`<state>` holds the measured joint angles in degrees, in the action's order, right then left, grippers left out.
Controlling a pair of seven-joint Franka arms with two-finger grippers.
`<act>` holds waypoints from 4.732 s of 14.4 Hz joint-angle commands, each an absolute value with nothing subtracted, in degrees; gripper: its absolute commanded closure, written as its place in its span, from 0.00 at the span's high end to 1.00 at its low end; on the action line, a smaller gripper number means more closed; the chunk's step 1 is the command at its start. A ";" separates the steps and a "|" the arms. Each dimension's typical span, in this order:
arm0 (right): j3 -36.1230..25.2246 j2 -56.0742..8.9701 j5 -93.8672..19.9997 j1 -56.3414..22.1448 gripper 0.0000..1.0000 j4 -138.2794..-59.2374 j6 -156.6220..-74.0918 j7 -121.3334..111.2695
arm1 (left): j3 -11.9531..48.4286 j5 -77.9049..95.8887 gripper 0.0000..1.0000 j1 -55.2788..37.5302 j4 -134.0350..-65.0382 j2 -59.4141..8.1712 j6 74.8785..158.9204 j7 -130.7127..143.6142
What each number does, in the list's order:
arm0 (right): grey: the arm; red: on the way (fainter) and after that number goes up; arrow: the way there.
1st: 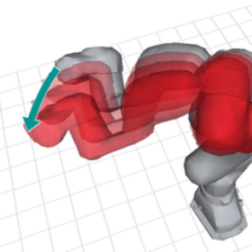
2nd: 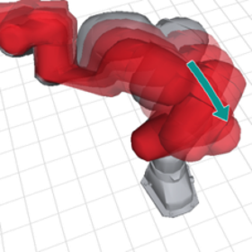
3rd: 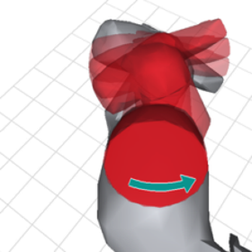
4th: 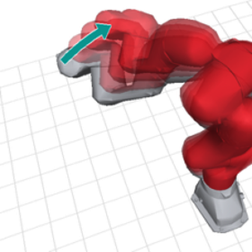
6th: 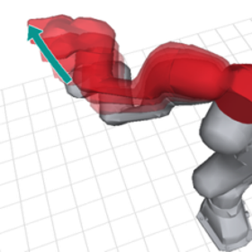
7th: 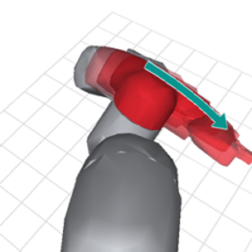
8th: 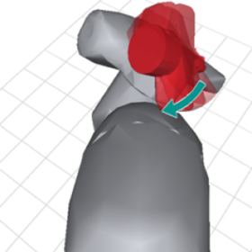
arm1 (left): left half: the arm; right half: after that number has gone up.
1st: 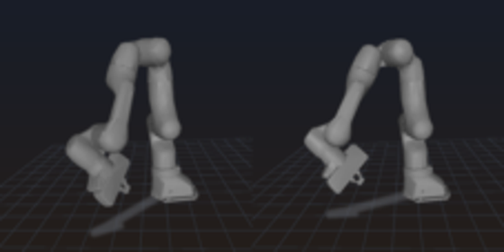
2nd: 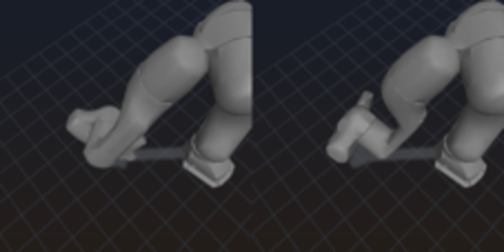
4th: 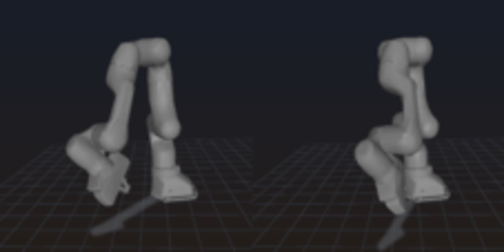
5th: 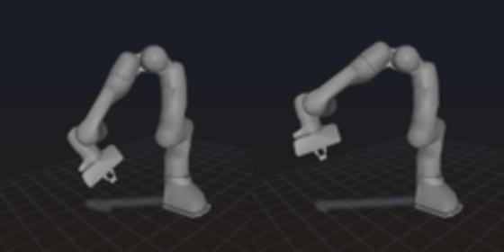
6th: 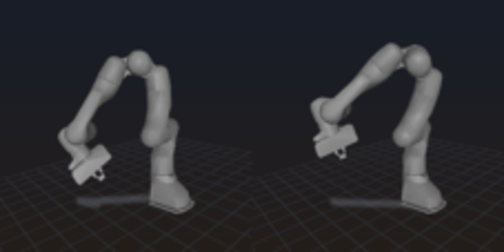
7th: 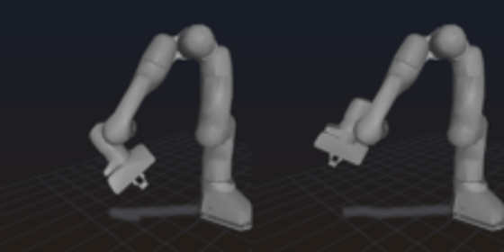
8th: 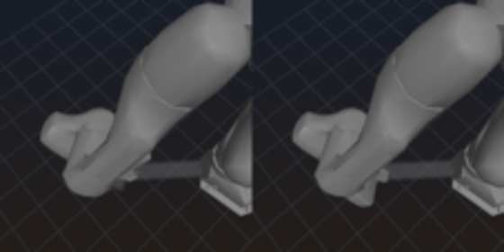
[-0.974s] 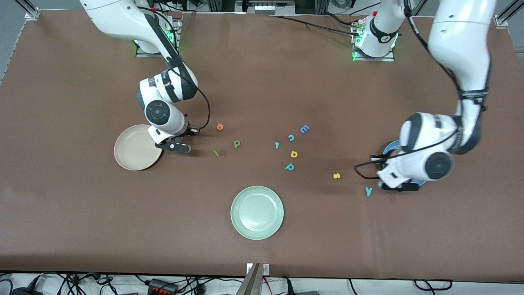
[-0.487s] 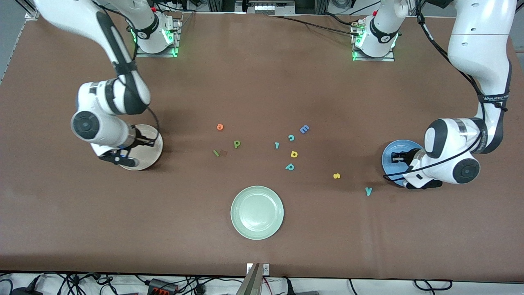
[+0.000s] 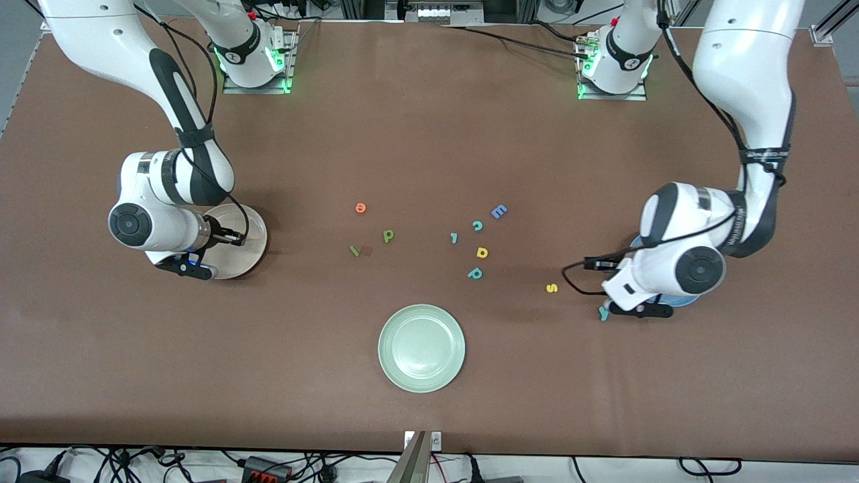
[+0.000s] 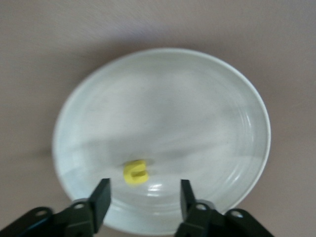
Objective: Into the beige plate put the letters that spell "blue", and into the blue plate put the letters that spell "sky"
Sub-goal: 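Reach the yellow s with the left gripper while the right gripper reaches orange e, then grasp the yellow s with the left gripper while the right gripper grasps the e, then place the s on the blue plate while the right gripper places e on tan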
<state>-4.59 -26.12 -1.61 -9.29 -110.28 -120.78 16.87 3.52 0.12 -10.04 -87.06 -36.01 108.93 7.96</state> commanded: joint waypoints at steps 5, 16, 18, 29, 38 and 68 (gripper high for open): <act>0.53 -23.20 -6.50 -15.45 1.00 -107.14 -115.31 20.12 | 2.72 -0.88 1.00 -16.79 -86.56 -42.80 119.69 11.34; 0.53 -32.42 -6.77 -32.95 0.85 -107.84 -129.26 41.99 | 3.16 -0.09 0.75 -15.73 -90.53 -42.71 125.95 11.34; 0.53 -32.78 -6.77 -33.92 0.76 -107.84 -130.08 43.59 | 3.16 0.35 0.75 -15.82 -90.35 -42.71 126.12 11.42; 0.62 -31.12 -7.21 -35.16 0.61 -112.41 -130.43 48.34 | 3.16 1.05 0.47 -14.24 -91.23 -44.73 134.47 6.78; 0.62 -31.20 -7.21 -35.07 0.47 -112.50 -131.22 48.34 | 3.16 1.05 0.31 -14.06 -91.32 -44.74 133.86 6.33; -16.00 -28.56 -6.50 -16.87 0.21 -110.74 -124.80 6.15 | 3.25 1.05 0.40 -14.06 -90.97 -44.03 129.89 7.38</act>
